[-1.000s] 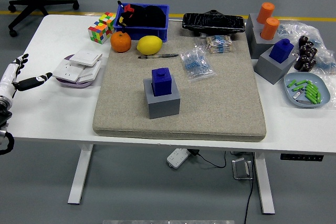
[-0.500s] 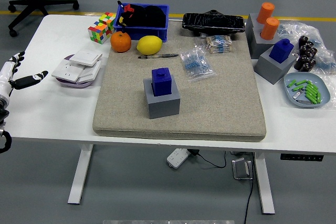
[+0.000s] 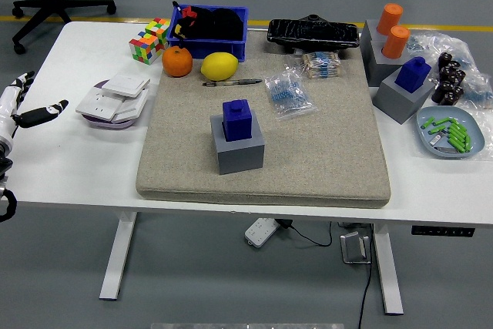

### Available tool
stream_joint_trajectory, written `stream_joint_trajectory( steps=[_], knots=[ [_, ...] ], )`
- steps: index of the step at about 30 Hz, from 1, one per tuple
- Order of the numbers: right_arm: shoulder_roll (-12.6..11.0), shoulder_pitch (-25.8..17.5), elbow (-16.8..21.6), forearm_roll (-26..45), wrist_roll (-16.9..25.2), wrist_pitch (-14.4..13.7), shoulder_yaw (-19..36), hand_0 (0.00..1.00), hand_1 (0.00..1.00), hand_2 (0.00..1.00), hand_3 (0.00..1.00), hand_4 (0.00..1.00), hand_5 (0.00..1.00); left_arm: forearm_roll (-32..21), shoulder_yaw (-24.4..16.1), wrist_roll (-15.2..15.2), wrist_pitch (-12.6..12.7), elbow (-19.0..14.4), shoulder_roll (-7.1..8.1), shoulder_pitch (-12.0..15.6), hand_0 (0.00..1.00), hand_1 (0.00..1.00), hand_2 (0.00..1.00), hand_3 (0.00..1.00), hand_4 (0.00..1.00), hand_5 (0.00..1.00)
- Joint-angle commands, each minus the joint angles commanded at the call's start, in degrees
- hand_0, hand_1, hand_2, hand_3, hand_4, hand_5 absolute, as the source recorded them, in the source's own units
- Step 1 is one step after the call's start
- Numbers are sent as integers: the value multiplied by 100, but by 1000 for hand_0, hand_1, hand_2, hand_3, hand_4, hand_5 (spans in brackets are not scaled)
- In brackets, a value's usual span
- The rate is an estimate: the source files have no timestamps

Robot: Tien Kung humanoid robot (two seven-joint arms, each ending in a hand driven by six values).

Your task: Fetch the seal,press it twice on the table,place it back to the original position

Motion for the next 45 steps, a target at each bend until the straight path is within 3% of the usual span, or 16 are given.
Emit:
stream_joint_trajectory(
  steps=[45],
  knots=[
    [-36,19,0,36,2,-5,-60,721,681,646,613,713,519,-83,126,66,-26,24,-14,-14,923,957,990,998,773,221]
  ],
)
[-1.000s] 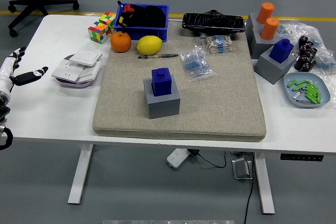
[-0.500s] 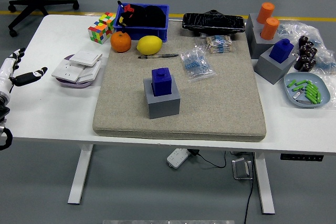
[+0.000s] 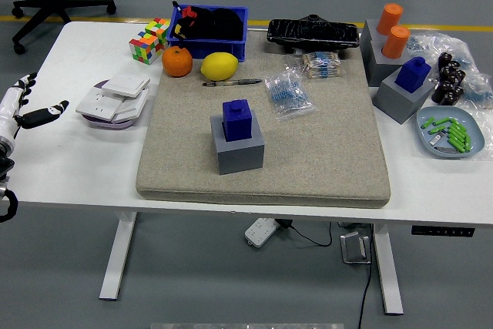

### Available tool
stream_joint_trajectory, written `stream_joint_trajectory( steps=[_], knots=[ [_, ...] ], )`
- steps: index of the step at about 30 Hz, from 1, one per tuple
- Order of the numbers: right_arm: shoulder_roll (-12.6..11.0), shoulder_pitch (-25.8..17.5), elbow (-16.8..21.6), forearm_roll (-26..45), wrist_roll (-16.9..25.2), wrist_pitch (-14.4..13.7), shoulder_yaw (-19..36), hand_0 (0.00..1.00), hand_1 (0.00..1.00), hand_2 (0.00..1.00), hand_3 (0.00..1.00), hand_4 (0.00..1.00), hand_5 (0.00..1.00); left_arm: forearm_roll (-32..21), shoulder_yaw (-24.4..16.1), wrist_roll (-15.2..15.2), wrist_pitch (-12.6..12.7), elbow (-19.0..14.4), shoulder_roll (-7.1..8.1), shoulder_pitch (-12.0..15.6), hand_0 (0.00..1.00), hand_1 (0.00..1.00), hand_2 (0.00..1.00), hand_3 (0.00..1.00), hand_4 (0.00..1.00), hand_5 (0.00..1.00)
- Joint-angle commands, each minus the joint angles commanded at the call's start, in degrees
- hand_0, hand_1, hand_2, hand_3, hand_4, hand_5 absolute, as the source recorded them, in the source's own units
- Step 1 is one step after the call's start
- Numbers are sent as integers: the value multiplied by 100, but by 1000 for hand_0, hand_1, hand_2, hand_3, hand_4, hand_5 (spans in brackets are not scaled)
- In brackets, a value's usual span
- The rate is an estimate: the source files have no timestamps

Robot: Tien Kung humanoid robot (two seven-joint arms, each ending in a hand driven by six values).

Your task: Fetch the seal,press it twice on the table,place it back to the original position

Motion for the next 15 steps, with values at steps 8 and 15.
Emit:
stream_joint_trajectory(
  steps=[8,15],
  knots=[
    [-1,-1,2,15,1,0,-29,721,681,646,614,712,520,-16,39,16,-6,-1,-5,13,920,951,987,998,770,222],
    [-18,-20,0,17,-7,0,-35,721,681,646,614,712,520,-1,44,31,-14,-11,-22,28,918,944,976,998,769,223]
  ],
)
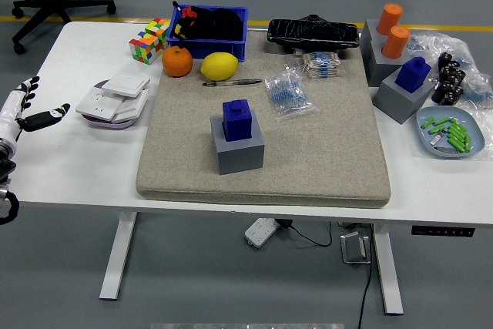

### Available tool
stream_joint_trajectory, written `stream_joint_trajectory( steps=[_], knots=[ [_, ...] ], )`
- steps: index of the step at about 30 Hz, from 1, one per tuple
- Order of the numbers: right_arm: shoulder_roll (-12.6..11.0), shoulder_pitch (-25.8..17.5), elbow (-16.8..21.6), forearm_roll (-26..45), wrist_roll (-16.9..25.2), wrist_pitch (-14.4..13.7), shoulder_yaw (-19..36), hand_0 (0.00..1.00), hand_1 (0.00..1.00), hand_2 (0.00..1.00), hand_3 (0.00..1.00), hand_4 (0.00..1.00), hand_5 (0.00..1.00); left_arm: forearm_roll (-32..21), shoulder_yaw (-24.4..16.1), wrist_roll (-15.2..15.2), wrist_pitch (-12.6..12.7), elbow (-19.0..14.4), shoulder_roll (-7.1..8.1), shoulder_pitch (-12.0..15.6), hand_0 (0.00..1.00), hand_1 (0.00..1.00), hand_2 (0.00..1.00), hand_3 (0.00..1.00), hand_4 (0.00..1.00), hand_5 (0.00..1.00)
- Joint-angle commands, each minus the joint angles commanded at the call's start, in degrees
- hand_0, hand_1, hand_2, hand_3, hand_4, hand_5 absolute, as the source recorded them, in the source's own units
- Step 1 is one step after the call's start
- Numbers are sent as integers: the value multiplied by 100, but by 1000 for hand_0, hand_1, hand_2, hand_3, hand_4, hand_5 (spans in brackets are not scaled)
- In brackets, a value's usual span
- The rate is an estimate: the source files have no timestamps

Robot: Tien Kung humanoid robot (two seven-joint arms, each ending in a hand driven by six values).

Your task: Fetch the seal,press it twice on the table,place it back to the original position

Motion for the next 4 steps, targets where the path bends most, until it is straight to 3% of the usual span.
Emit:
stream_joint_trajectory(
  steps=[4],
  knots=[
    [10,-10,7,-2,4,-4,27,721,681,646,614,712,520,-9,18,4,23,28,-12,4,918,944,976,998,769,223]
  ],
)
